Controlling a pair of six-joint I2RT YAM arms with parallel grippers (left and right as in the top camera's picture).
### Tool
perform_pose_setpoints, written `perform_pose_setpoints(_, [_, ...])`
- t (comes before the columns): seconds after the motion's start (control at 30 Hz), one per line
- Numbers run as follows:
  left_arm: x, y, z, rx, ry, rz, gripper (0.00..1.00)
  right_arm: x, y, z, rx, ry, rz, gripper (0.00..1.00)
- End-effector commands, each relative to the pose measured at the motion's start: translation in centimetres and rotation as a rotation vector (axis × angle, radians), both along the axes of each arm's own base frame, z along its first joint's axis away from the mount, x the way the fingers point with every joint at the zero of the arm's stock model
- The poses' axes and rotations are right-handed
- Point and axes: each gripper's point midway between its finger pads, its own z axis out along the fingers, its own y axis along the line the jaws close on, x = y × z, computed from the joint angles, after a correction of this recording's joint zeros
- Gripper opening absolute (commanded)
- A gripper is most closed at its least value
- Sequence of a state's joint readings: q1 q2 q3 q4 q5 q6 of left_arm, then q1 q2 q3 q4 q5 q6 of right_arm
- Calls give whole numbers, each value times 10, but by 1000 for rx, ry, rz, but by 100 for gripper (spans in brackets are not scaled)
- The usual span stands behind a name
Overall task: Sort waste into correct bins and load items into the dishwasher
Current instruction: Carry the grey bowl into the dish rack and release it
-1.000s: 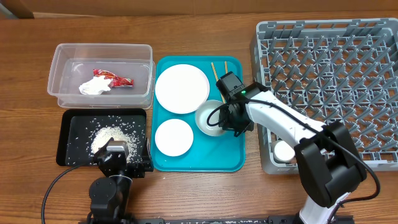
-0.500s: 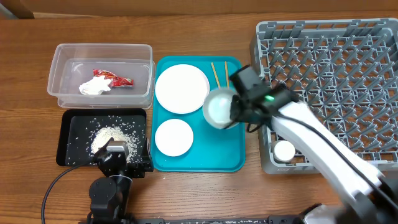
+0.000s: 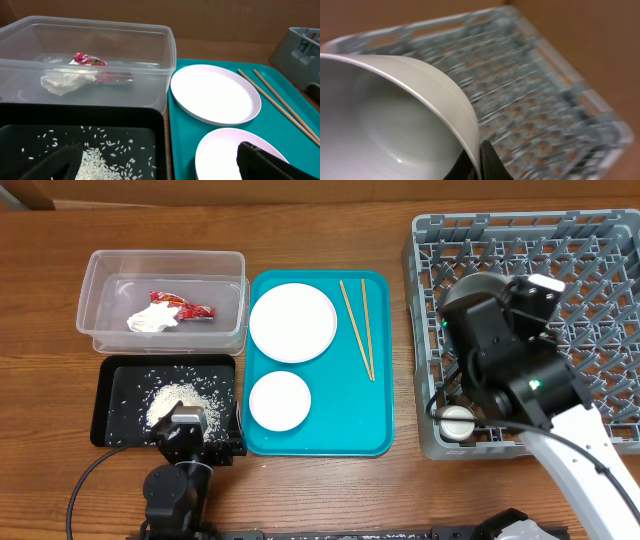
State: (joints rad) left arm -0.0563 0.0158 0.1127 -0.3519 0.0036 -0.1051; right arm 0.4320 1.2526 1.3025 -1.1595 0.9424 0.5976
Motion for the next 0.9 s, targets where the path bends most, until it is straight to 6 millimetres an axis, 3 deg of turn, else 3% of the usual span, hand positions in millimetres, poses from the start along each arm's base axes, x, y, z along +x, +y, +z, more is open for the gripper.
perform_pose_setpoints(0.0, [0,4,-1,-11,-6,25,100,-2,-42,16,-208,-40,-180,4])
perform_pose_setpoints(0.23, [0,4,-1,-11,-6,25,100,4,-94,-16,-291,109,-359,4])
perform_pose_setpoints(0.47, [0,4,-1,-11,-6,25,100,7,-127,-76,-223,307,-441,4])
perform_pose_setpoints(0.6, [0,4,-1,-11,-6,25,100,13,-126,-101,-197,373,-434,4])
perform_pose_setpoints(0.87, [0,4,-1,-11,-6,25,100,24,-97,-132,-221,482,-334,5])
